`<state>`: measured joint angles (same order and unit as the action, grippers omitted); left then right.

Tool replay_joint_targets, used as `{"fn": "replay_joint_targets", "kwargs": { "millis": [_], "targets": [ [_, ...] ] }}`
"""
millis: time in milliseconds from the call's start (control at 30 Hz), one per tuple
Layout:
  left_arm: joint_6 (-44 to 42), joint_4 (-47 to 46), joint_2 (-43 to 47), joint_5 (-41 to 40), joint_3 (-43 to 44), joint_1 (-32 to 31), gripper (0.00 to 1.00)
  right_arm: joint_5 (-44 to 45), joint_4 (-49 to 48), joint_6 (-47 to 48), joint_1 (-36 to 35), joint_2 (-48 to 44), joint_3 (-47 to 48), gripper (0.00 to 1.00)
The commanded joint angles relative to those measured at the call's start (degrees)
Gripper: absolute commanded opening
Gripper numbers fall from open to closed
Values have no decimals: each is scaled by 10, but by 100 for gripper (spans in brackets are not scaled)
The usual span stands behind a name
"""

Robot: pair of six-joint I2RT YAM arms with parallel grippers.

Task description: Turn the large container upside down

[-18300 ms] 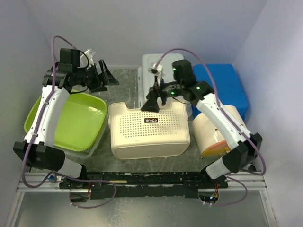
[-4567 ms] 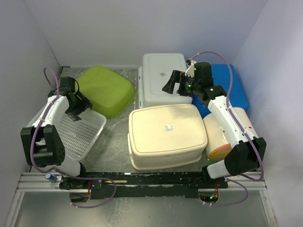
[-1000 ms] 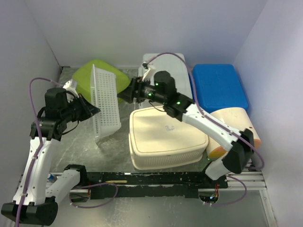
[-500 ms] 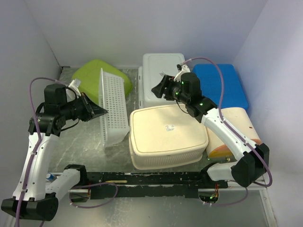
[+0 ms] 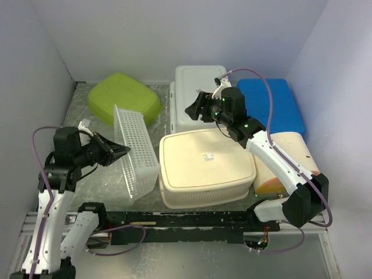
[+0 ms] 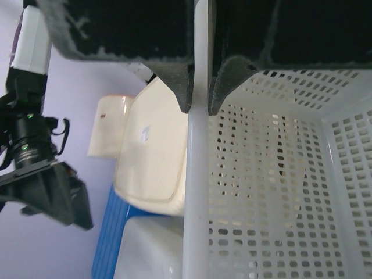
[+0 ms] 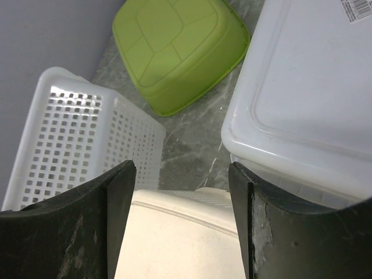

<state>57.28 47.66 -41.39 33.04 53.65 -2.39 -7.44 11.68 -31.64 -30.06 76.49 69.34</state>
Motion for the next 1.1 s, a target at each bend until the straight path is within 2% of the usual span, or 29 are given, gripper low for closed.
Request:
{"fn": "replay_joint_targets", "kwargs": {
  "millis": [0,200,300,567,767,1067],
  "targets": [
    [139,-132,68,-62,-61,5,7,-25,-2,14,8,8,14,66],
    [198,-240,133,-80,-168,5,7,-30,14,31,15,-6,15,66],
    [202,-229,151,-86,-196,5,7,-31,13,33,16,-18,6,67],
    [238,-226,277,-155,-259,5,7,-43,15,30,32,-33,-13,67],
    [249,-81,364,-217,-247,-1,7,-48,19,30,32,-33,-15,67],
    [291,162,408,-342,-178,-59,7,-78,6,16,33,-17,-14,67]
  ]
}}
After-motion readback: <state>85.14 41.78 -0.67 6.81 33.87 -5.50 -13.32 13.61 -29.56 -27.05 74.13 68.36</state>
